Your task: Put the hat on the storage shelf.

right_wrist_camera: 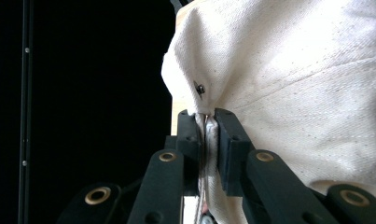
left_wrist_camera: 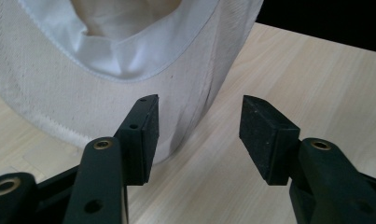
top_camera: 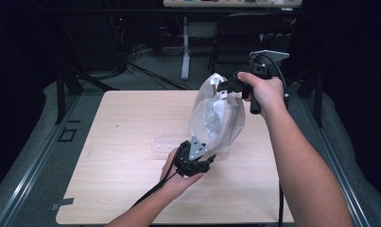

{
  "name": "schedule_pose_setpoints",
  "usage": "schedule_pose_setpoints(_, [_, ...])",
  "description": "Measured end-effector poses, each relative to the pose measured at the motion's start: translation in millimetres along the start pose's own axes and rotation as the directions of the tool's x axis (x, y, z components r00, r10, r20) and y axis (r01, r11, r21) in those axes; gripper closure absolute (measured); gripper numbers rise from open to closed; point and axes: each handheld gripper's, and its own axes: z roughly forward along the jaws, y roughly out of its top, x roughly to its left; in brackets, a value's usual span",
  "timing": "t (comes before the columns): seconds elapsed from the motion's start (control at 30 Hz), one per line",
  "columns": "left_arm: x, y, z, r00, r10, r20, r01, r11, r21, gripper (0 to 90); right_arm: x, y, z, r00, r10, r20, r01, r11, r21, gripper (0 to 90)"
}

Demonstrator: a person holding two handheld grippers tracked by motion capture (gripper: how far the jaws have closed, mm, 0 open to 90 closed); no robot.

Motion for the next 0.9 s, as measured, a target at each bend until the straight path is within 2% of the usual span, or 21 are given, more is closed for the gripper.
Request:
schedule_pose_setpoints(0.07, [-2.2,3.8,2.2,0.9996,0.012,-0.027,-0.012,0.9999,0.007,52.2,0.5,0.0,1.5,1.0,0.001,-0.002,-0.001,1.0,-0.003,81.3])
schedule_pose_setpoints(0.17, [-2.5,6.2,4.0,0.9974,0.03,-0.065,-0.029,0.9992,0.027,63.2,1.4,-0.2,3.1,1.0,0.001,-0.007,-0.001,1.0,-0.001,81.3])
schedule_pose_setpoints(0.23, [0.6,6.0,3.7,0.9976,0.032,-0.062,-0.03,0.999,0.034,69.9,3.2,-0.5,4.3,1.0,0.001,0.0,-0.001,1.0,0.0,81.3])
schedule_pose_setpoints(0.3, [4.1,4.9,2.0,0.9967,0.03,-0.075,-0.027,0.9991,0.033,74.2,4.7,-0.6,5.0,1.0,-0.004,0.008,0.004,1.0,0.0,81.3])
schedule_pose_setpoints(0.47, [10.9,1.2,-2.9,0.9956,0.037,-0.086,-0.035,0.9991,0.023,80.4,6.1,-0.3,5.1,0.9999,-0.004,0.01,0.004,1.0,-0.005,81.2])
schedule_pose_setpoints(0.53, [13.1,-0.2,-5.7,0.9962,0.044,-0.075,-0.043,0.999,0.013,82.4,6.8,-0.5,5.5,0.9999,-0.008,0.014,0.008,1.0,-0.003,81.1])
schedule_pose_setpoints(0.7, [20.2,-2.9,-11.4,0.9978,0.032,-0.058,-0.033,0.9994,-0.009,83.7,10.2,-1.1,6.9,0.9999,-0.013,0.006,0.013,0.9999,-0.005,81.2])
schedule_pose_setpoints(0.9, [37.3,-10.5,-16.8,1.0,-0.009,-0.003,0.009,0.9986,-0.053,84.2,10.8,-1.3,7.7,0.9998,-0.02,0.008,0.02,0.9998,0.0,81.2])
